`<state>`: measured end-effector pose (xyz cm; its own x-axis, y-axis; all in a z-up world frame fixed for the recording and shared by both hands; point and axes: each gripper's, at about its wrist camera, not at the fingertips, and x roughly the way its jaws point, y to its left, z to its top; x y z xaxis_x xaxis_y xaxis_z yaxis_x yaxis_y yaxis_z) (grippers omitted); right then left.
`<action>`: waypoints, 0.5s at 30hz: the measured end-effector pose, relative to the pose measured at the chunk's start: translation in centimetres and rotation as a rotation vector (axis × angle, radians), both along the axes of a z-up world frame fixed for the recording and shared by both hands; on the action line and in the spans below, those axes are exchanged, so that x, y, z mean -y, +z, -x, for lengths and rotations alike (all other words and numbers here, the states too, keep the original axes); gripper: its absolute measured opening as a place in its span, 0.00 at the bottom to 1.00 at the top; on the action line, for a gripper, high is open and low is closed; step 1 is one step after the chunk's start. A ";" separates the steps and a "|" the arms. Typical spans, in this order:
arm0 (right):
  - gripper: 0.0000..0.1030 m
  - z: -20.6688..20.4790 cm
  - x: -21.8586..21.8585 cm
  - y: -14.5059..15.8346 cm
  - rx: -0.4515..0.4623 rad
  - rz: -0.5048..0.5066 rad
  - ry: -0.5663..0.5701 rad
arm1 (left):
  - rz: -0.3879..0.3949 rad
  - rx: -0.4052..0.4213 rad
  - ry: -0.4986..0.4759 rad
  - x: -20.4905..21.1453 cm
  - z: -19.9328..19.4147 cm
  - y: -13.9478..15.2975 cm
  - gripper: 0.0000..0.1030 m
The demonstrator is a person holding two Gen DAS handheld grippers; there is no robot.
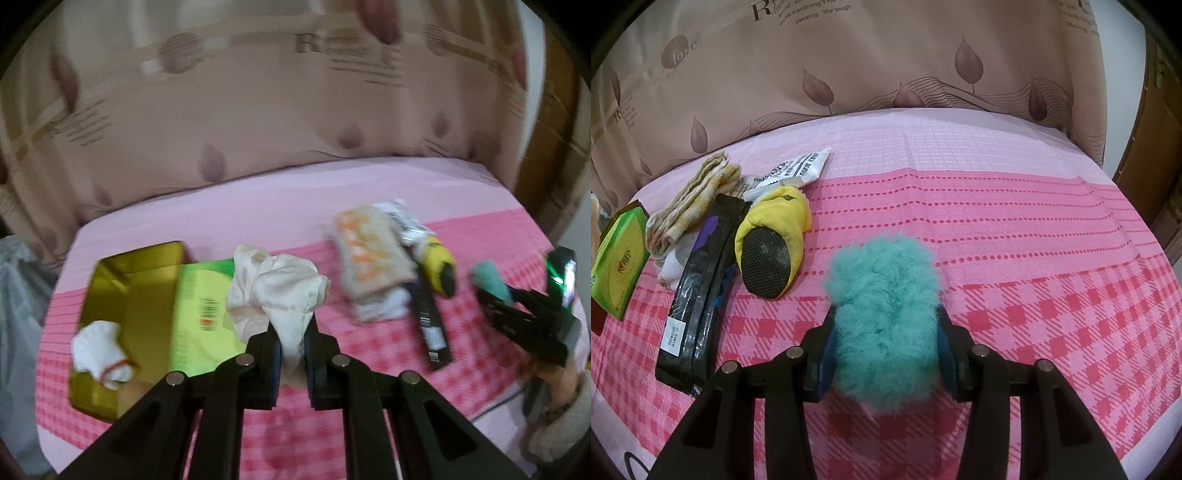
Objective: Organize soft objects
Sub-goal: 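Carry the cream scrunchie into the gold tin and open the left gripper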
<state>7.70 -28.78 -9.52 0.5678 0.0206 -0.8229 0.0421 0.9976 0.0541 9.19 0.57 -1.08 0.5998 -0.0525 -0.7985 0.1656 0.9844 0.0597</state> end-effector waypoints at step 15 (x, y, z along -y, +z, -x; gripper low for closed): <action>0.44 0.0 -0.1 -0.1 -0.001 0.007 0.000 | -0.096 -0.023 0.251 -12.6 -3.8 -1.4 0.10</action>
<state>7.74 -28.70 -9.59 0.5666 0.0151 -0.8238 0.0418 0.9980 0.0471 12.99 13.14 -2.44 0.5665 0.1721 -0.8059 -0.0808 0.9848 0.1535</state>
